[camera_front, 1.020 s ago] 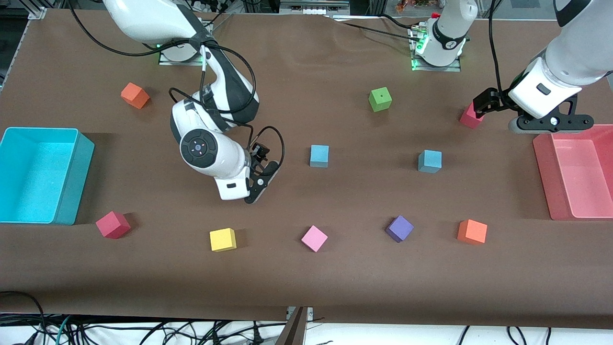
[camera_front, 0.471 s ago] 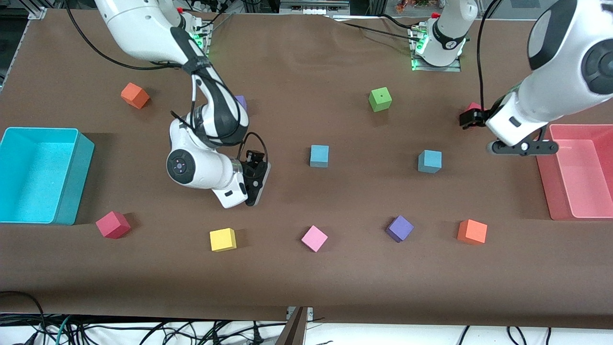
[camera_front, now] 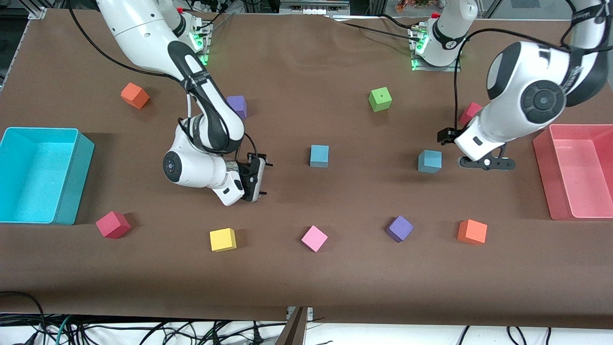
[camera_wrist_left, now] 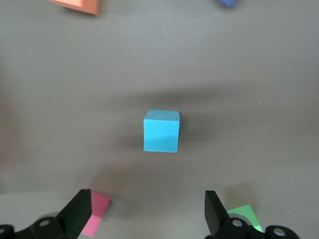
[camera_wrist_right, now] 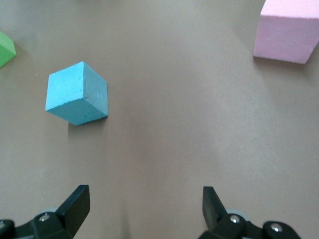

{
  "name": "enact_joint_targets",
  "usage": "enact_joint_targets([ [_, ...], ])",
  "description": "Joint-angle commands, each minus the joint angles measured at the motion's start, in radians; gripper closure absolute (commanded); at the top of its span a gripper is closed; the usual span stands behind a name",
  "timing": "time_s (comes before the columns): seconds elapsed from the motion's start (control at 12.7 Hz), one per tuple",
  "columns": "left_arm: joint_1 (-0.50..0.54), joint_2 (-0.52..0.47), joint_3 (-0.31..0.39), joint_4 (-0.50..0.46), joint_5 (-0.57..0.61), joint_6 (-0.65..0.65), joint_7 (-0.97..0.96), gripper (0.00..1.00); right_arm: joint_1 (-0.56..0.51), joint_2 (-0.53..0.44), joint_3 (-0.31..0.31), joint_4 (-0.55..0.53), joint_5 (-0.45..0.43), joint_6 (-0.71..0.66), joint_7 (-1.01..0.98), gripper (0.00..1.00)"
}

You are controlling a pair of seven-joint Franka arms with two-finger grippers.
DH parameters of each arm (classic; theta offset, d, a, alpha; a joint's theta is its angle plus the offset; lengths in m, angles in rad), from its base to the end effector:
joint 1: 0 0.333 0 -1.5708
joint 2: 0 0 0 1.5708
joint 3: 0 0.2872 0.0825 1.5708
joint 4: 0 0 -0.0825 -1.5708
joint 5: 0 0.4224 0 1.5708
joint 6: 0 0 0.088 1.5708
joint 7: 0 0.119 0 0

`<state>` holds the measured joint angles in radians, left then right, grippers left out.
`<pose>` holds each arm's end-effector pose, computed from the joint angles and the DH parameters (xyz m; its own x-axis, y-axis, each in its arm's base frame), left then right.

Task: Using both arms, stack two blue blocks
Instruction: 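Hold the cube with the right gripper while the left gripper grasps the other blue cube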

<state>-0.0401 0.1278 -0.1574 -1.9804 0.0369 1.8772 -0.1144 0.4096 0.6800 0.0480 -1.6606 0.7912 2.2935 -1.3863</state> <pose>0.5714 -0.1104 0.3269 0.9701 -0.0924 -0.2245 -0.1033 -0.9939 -0.0376 0.6142 0.3249 0.1544 0.3260 0.8109 0.4859 0.9344 -0.1984 -0.2959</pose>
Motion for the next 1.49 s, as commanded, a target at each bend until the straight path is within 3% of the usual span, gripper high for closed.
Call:
enact_joint_targets([
  [0.0,0.003,-0.040,-0.002,-0.179,0.009,0.184,0.056,0.00,-0.005,-0.010,0.010,-0.068,0.206,0.047,-0.205,0.00],
  [0.16,-0.004,-0.022,-0.005,-0.273,0.011,0.330,0.056,0.00,-0.005,0.010,0.010,-0.083,0.372,0.049,-0.426,0.00],
  [0.39,0.009,0.070,-0.005,-0.291,0.012,0.443,0.056,0.00,0.005,0.024,0.010,-0.120,0.569,0.054,-0.614,0.00],
  [0.63,0.003,0.108,-0.004,-0.293,0.012,0.459,0.033,0.00,0.024,0.049,0.012,-0.123,0.702,0.057,-0.709,0.00],
  [0.78,0.011,0.168,-0.004,-0.291,0.024,0.535,0.035,0.00,0.052,0.061,0.012,-0.122,0.814,0.070,-0.787,0.00],
  [1.02,0.011,0.211,-0.001,-0.291,0.024,0.575,0.033,0.00,0.072,0.075,0.012,-0.120,0.891,0.096,-0.826,0.00],
  [1.1,0.012,0.220,0.001,-0.290,0.024,0.580,0.033,0.06,0.075,0.078,0.012,-0.122,0.910,0.096,-0.853,0.00],
  [1.18,0.012,0.219,0.001,-0.288,0.023,0.579,0.033,0.51,0.075,0.087,0.012,-0.122,0.937,0.092,-0.885,0.00],
  [1.26,0.014,0.214,0.001,-0.287,0.023,0.574,0.033,0.77,0.075,0.092,0.013,-0.122,0.974,0.087,-0.920,0.00],
  [1.41,0.016,0.197,0.002,-0.281,0.023,0.560,0.033,0.90,0.075,0.099,0.013,-0.123,0.988,0.078,-0.947,0.00],
])
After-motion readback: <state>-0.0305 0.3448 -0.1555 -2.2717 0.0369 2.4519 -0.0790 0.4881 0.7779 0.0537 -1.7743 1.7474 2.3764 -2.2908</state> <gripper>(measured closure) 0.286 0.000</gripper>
